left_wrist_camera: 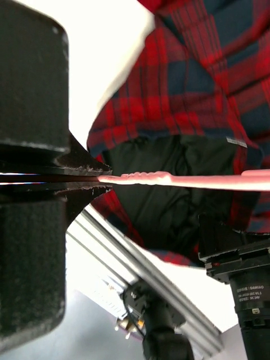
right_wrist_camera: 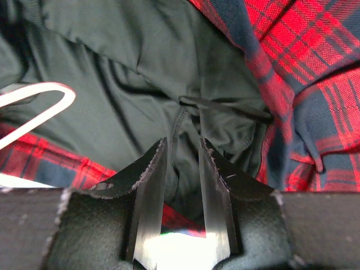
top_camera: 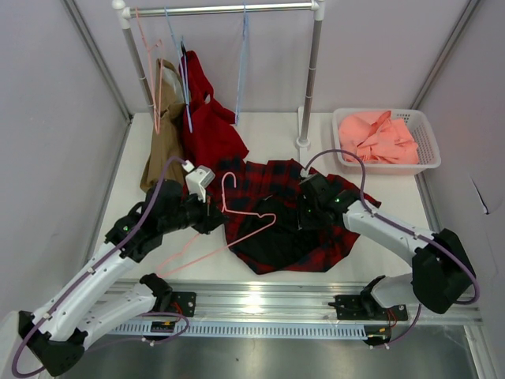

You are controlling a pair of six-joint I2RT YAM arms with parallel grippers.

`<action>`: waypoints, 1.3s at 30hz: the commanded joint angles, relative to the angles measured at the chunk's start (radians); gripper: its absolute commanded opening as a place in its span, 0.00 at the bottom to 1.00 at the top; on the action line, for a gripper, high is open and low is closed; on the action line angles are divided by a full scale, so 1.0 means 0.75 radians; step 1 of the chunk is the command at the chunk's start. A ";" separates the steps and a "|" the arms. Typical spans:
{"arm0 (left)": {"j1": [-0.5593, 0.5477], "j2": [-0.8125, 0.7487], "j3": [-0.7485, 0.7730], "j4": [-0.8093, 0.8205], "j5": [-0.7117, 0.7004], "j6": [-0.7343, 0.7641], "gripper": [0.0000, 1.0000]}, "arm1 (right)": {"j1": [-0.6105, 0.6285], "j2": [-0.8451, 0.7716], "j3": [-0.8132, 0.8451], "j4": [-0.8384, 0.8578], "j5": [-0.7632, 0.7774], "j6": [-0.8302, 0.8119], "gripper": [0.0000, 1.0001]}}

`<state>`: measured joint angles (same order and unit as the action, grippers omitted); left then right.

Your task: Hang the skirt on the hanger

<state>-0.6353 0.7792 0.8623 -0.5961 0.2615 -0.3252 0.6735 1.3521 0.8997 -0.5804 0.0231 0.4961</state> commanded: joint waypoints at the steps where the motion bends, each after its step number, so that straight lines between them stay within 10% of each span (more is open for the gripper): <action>1: -0.008 -0.037 -0.010 -0.011 -0.083 -0.022 0.00 | 0.037 0.048 0.036 0.085 0.071 0.022 0.34; 21: -0.016 -0.106 -0.096 0.015 0.007 -0.057 0.00 | 0.188 0.214 0.111 0.078 0.474 0.089 0.45; 39: -0.077 -0.084 -0.137 0.087 -0.001 -0.108 0.00 | 0.213 0.289 0.165 0.056 0.558 0.075 0.31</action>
<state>-0.6800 0.7162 0.7605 -0.5842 0.2485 -0.3832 0.8276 1.5654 0.9844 -0.5426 0.3962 0.5495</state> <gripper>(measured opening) 0.025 0.322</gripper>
